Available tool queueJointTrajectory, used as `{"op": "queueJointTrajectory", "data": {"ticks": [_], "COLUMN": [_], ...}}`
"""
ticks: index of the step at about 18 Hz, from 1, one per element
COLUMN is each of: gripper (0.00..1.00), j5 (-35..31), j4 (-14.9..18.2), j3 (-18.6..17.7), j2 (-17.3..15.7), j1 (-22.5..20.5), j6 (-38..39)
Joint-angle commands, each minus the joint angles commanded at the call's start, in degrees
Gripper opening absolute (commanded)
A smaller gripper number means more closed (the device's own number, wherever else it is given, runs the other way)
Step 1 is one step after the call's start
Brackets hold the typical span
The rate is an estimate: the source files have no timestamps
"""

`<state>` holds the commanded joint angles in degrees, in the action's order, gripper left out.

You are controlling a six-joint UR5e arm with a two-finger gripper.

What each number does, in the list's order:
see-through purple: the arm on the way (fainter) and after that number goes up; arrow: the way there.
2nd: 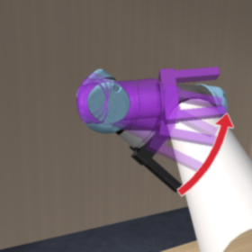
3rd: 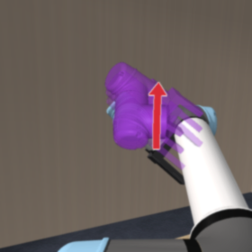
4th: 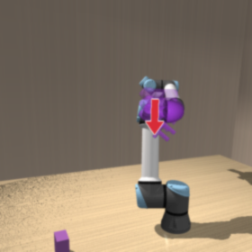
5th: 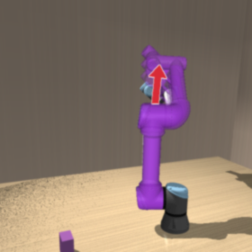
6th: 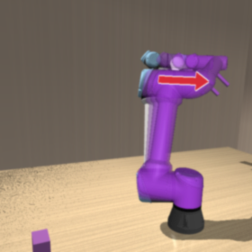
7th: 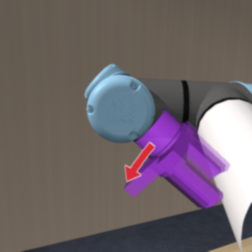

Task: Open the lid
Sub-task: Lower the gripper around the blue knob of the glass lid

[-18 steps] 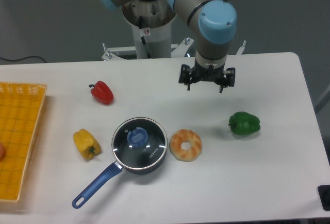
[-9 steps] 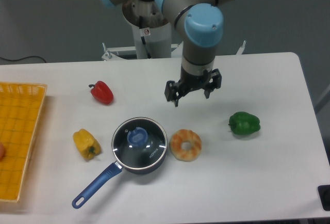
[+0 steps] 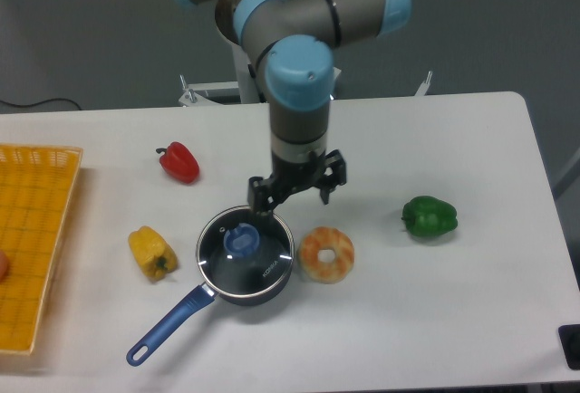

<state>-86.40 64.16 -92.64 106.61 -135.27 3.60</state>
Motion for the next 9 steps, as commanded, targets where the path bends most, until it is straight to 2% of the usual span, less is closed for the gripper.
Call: {"op": "queueJointTrajectory", "data": {"ticks": [9], "gripper": [1.00], "j5": [-0.4], "j4": [-1.6], "j3": [1.1], "j2": [3.5], "j1": [3.8], "j6": [-0.1]}}
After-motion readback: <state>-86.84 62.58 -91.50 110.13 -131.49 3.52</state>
